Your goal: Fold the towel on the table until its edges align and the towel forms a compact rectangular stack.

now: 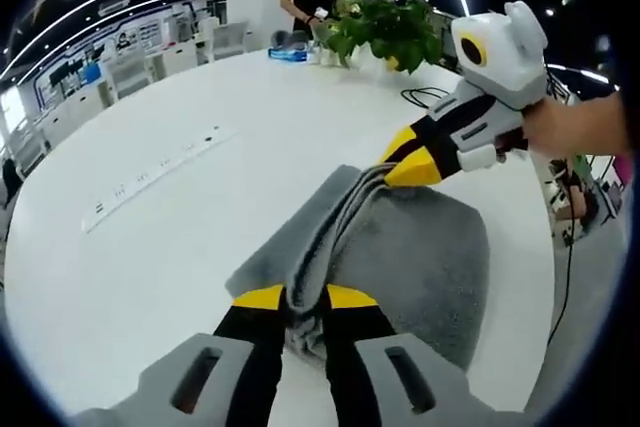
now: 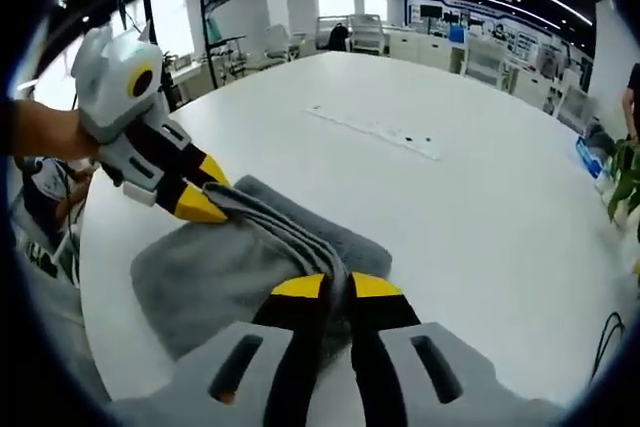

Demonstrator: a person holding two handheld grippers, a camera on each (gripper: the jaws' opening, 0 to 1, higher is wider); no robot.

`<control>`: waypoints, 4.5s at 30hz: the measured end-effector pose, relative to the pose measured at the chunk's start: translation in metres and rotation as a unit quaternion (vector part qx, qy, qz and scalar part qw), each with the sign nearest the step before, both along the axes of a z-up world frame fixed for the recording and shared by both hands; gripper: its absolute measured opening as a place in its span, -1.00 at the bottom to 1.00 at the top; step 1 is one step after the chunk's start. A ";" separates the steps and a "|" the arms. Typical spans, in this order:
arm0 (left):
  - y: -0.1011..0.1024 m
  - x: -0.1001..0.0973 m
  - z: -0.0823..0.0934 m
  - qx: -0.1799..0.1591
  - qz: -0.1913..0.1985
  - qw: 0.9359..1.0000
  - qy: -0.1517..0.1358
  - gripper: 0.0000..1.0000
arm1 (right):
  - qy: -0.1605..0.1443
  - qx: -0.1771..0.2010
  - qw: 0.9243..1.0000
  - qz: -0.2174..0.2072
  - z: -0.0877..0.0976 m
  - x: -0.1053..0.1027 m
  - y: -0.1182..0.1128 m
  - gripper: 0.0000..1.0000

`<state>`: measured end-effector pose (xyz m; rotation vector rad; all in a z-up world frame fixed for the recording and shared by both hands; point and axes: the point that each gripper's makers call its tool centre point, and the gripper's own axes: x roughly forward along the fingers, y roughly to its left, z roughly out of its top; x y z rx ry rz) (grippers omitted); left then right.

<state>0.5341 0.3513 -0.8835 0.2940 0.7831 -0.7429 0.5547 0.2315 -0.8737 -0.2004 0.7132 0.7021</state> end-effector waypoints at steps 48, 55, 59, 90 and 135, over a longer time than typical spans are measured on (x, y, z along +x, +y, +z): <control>-0.006 0.006 -0.012 0.088 -0.069 0.988 -0.102 -0.63 | 0.015 -0.055 0.998 0.024 -0.031 -0.004 0.001 -0.66; -0.007 0.011 -0.013 0.090 -0.069 0.989 -0.092 -0.64 | -0.014 -0.064 0.998 0.018 -0.028 -0.012 -0.001 -0.65; -0.007 0.012 -0.013 0.091 -0.079 0.988 -0.094 -0.64 | -0.012 -0.064 0.998 0.011 -0.028 -0.016 -0.001 -0.65; 0.012 -0.005 0.014 0.014 0.014 0.997 -0.081 -0.40 | 0.006 0.005 1.000 -0.023 -0.008 -0.015 0.006 0.00; 0.001 -0.019 -0.022 -0.044 0.060 0.997 0.024 -0.21 | 0.030 0.021 0.999 -0.035 -0.034 -0.035 0.005 -0.24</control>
